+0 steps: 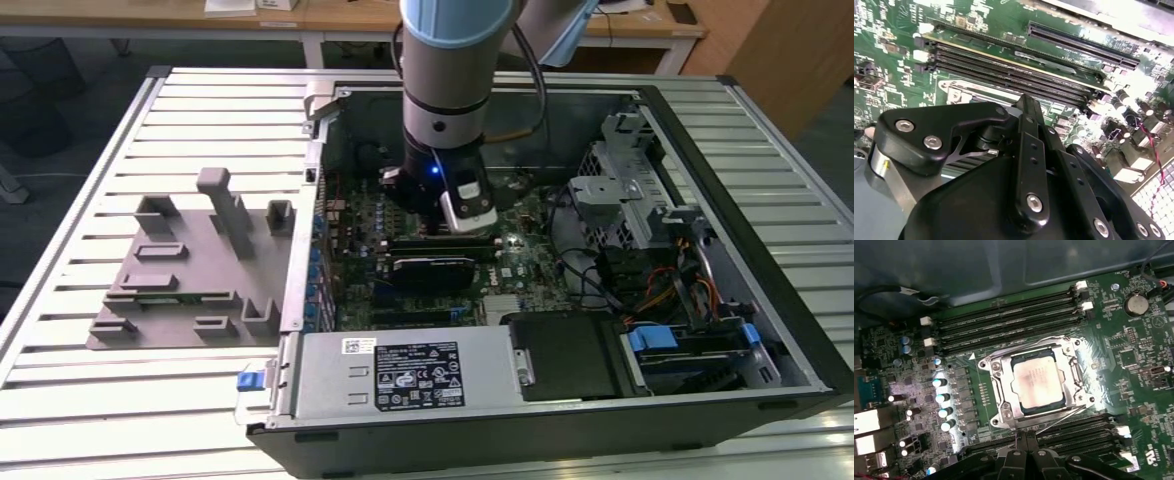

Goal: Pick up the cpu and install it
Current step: 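Install the second cpu locking lever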

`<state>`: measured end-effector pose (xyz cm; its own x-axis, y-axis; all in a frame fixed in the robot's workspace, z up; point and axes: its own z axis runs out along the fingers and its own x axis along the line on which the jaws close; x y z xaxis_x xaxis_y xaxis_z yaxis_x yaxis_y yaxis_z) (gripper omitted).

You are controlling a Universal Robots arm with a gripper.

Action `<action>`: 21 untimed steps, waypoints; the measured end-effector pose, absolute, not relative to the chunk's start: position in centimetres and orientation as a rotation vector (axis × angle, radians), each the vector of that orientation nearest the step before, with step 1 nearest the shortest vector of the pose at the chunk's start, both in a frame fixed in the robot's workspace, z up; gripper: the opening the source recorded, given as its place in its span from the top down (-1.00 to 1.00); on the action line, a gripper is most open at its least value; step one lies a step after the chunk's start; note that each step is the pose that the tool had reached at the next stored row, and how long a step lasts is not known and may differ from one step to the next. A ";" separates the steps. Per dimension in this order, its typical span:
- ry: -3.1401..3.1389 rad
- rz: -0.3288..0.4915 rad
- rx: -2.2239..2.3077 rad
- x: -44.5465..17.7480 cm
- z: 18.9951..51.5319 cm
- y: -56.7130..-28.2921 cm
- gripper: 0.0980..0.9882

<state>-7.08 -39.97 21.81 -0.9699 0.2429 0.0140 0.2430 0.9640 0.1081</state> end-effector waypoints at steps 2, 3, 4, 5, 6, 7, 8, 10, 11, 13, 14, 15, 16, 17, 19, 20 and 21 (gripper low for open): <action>-3.109 -0.193 -0.385 -7.2 21.7 -40.1 0.98; -3.108 -0.207 -0.384 -7.3 21.7 -40.2 0.98; -3.106 -0.221 -0.384 -7.4 21.6 -40.3 0.98; -3.104 -0.230 -0.384 -7.5 21.6 -40.4 0.98; -3.103 -0.236 -0.384 -7.6 21.5 -40.5 0.98; -3.102 -0.241 -0.384 -7.6 21.4 -40.6 0.98; -3.102 -0.246 -0.384 -7.7 21.3 -40.7 0.98; -3.099 -0.263 -0.384 -7.8 21.1 -40.8 0.98; -3.097 -0.275 -0.384 -7.9 21.1 -40.8 0.98; -3.093 -0.296 -0.384 -8.1 20.9 -40.8 0.98; -3.092 -0.303 -0.383 -8.2 20.9 -40.8 0.98; -3.092 -0.307 -0.383 -8.2 20.8 -40.8 0.98; -3.091 -0.309 -0.383 -8.3 20.7 -40.8 0.98; -3.091 -0.309 -0.383 -8.3 20.6 -40.8 0.98; -3.091 -0.309 -0.383 -8.3 20.5 -40.9 0.98; -3.091 -0.309 -0.383 -8.3 20.5 -41.0 0.98; -3.091 -0.309 -0.383 -8.3 20.5 -41.0 0.98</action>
